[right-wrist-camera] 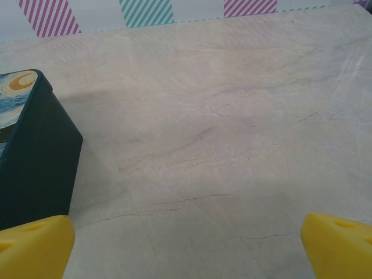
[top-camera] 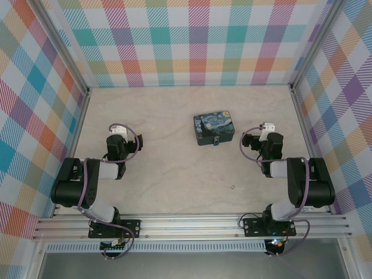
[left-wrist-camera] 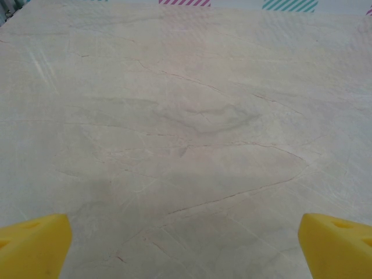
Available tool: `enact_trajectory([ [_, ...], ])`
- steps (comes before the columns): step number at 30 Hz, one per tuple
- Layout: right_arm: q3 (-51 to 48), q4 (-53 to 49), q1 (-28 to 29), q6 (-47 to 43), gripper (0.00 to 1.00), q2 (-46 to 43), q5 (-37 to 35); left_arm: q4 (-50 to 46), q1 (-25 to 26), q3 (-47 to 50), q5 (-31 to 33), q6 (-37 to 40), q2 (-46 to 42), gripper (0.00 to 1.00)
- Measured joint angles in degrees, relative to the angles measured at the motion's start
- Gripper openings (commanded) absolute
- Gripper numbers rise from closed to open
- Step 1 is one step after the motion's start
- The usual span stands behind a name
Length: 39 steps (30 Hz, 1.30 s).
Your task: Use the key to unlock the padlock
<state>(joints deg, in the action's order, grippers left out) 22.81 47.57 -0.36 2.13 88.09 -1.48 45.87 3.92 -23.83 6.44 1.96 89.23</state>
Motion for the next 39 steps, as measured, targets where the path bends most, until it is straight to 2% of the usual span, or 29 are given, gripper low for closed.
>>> enact_trajectory([
  [5,-1.3,-4.0,0.0,0.3,1.00,-6.4,-0.2,-9.0,0.0,-0.8,-0.1,-0.3,-7.7,1.00],
  [11,1.3,-19.1,0.0,3.6,1.00,-21.5,0.7,-19.8,0.0,-6.7,-2.1,-4.3,-20.2,1.00],
  [16,2.9,-31.5,0.0,8.8,1.00,-31.3,3.6,-27.8,0.5,-12.0,-6.2,-10.6,-24.3,1.00],
  [19,4.6,-37.8,0.0,12.7,1.00,-33.0,7.1,-32.7,2.5,-14.6,-8.6,-14.8,-23.8,1.00],
  [23,7.2,-41.2,0.0,18.8,1.00,-30.1,13.8,-34.1,6.5,-16.5,-13.3,-21.4,-20.8,1.00],
  [28,8.5,-36.5,0.0,27.1,1.00,-20.8,23.2,-33.7,11.2,-18.7,-17.8,-31.3,-13.5,1.00],
  [34,16.3,-33.2,0.0,30.7,1.00,-7.2,27.8,-32.6,18.1,-25.2,-21.6,-38.5,-2.9,1.00],
  [39,23.4,-30.2,0.0,32.3,1.00,3.1,30.2,-30.9,21.4,-30.7,-24.0,-42.4,5.6,1.00],
])
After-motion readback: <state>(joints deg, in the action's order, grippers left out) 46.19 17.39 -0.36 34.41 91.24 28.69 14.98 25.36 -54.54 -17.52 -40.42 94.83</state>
